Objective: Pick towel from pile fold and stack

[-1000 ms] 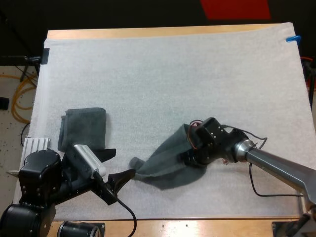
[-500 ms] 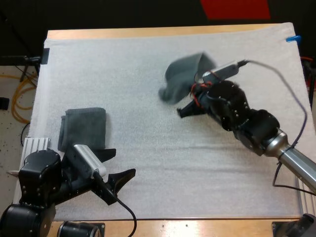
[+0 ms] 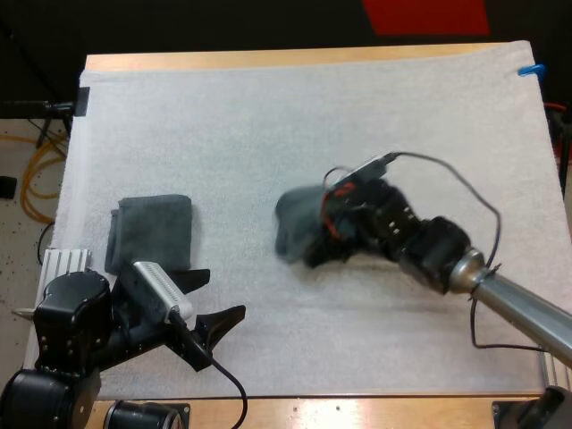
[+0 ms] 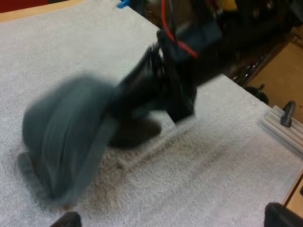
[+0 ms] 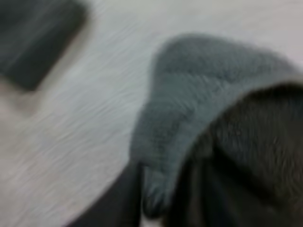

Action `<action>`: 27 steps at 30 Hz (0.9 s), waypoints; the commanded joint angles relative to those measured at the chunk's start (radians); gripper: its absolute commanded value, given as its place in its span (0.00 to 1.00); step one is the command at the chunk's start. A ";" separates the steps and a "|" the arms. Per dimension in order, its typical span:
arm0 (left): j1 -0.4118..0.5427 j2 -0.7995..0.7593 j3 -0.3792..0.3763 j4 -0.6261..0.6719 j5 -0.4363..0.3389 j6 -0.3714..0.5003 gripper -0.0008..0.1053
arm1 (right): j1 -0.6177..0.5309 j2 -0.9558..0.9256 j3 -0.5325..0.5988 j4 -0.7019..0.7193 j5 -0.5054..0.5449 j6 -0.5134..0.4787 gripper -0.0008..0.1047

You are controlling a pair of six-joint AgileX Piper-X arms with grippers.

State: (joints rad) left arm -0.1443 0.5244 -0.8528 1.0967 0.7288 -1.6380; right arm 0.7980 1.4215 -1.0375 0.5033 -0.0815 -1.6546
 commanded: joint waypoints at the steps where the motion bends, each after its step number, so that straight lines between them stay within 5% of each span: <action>1: -0.004 -0.002 -0.007 -0.002 0.001 0.006 0.69 | 0.021 -0.018 -0.013 -0.014 -0.029 -0.013 0.70; 3: -0.004 -0.002 -0.007 -0.002 0.001 0.006 0.69 | 0.057 -0.028 -0.020 -0.002 -0.028 -0.067 0.82; 11: -0.004 0.000 -0.007 -0.002 0.001 0.006 0.69 | 0.059 -0.057 -0.023 0.051 0.150 -0.086 0.82; 13: -0.004 0.001 -0.007 -0.002 0.001 0.006 0.69 | 0.029 -0.051 -0.022 0.083 0.133 -0.079 0.82; 20: -0.004 0.003 0.025 -0.006 0.001 0.006 0.69 | -0.065 0.000 -0.020 0.167 -0.199 0.104 0.82; 27: -0.004 0.003 0.038 -0.004 0.001 0.006 0.69 | -0.051 0.045 -0.020 0.237 -0.184 0.081 0.82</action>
State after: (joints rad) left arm -0.1443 0.5244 -0.8152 1.0967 0.7288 -1.6380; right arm 0.7532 1.4573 -1.0534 0.7154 -0.2624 -1.5708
